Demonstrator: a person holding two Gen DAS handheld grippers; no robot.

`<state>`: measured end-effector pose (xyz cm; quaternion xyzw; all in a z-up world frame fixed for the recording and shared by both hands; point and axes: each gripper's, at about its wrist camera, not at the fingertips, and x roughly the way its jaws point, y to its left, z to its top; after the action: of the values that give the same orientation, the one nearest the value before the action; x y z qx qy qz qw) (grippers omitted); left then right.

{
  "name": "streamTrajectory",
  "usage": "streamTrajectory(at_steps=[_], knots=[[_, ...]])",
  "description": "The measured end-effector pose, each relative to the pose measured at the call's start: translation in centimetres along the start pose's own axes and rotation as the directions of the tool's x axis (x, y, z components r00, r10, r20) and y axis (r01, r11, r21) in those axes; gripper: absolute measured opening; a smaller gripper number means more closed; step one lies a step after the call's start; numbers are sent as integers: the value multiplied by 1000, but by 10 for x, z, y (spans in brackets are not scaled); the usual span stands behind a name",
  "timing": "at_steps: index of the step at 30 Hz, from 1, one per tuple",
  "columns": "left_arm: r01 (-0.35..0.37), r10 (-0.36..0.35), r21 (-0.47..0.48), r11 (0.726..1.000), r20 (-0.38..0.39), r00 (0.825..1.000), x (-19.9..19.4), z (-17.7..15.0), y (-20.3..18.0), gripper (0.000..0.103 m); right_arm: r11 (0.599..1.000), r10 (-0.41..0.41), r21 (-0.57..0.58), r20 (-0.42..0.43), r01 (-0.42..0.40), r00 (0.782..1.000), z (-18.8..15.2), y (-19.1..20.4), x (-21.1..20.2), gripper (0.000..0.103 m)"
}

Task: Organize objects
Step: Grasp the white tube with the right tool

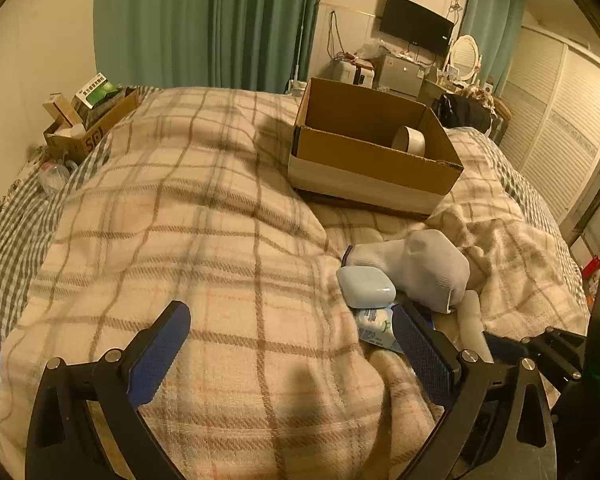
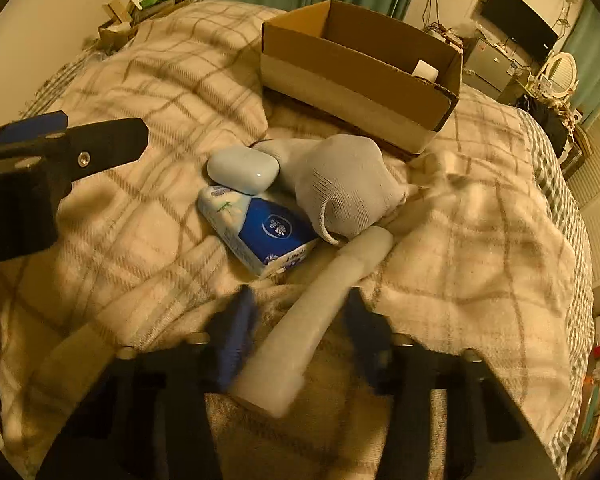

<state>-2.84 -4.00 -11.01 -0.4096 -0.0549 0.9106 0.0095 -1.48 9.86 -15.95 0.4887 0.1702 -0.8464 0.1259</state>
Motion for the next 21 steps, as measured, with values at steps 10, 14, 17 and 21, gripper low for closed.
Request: streamTrajectory(at_steps=[10, 14, 17, 21], knots=[[15, -13, 51, 999, -31, 999, 7, 2, -12, 103, 995, 45, 82, 99, -54, 994, 2, -38, -44, 10], [58, -55, 56, 997, -51, 997, 13, 5, -22, 103, 994, 33, 98, 144, -47, 989, 7, -52, -59, 10], [68, -63, 69, 995, -71, 995, 21, 8, -31, 103, 993, 15, 115, 166, -35, 986, 10, -66, -66, 9], [71, -63, 89, 993, -88, 994, 30, 10, -42, 103, 990, -20, 141, 190, -7, 982, 11, -88, -70, 9]])
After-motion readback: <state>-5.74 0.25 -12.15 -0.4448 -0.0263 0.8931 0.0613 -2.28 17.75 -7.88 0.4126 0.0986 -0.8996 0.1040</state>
